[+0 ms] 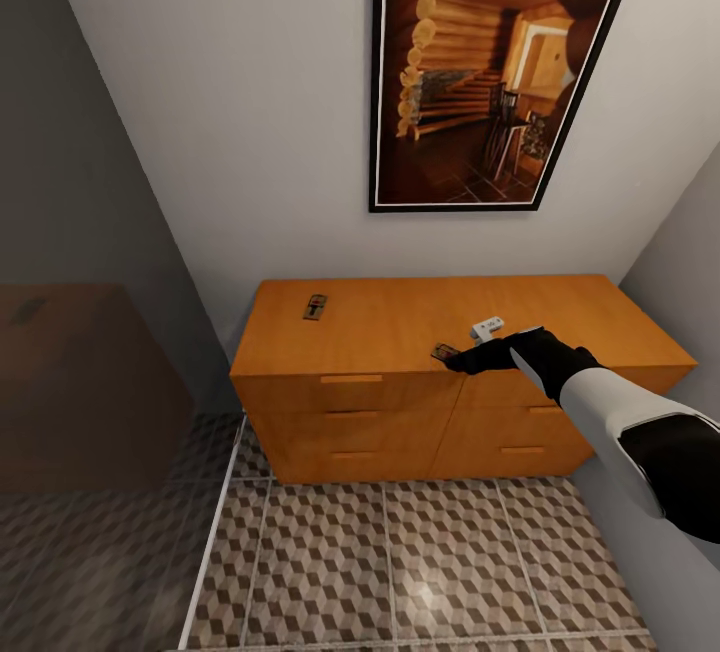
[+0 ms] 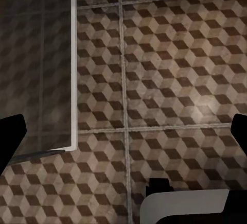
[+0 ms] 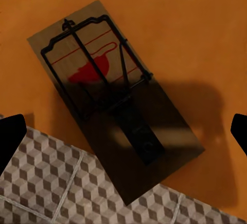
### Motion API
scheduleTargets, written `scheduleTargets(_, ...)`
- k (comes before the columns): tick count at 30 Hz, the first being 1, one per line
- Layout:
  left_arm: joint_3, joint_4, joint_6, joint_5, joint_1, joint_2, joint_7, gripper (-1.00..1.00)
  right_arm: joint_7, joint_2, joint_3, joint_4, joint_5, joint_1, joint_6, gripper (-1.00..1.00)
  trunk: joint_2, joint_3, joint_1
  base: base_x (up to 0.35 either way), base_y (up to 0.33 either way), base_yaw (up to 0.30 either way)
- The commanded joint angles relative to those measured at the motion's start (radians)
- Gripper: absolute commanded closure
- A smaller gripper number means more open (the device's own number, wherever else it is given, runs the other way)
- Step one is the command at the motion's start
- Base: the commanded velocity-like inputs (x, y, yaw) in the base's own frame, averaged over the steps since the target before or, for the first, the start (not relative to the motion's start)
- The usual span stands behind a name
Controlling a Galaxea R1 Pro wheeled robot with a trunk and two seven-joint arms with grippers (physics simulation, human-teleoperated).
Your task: Take the four mousetraps from the cabinet in the bathroom and place them on the bathroom floor. Make sure all four end up on the same floor surface, and ensure that at least two of them are either under or directly next to the same bathroom sink.
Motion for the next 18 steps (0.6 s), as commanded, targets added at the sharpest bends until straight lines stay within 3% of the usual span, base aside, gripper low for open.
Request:
scheduleTargets(1,-0.007,0.004,-0.007,0.004,-0.002,0.000,0.001,-1.00,0.002,-0.001,0.004,-0.002,-0.005,-0.001,0.007,-1.00,-0.002,-0.002,0.001,0.000,0.000,0.000)
scheduleTargets(18,-0.007,0.004,-0.006,0.004,-0.002,0.000,0.001,-1.00,0.003,-0.002,0.002,-0.003,-0.005,-0.001,0.006,-1.00,-0.002,-0.003,0.001,0.000,0.000,0.000)
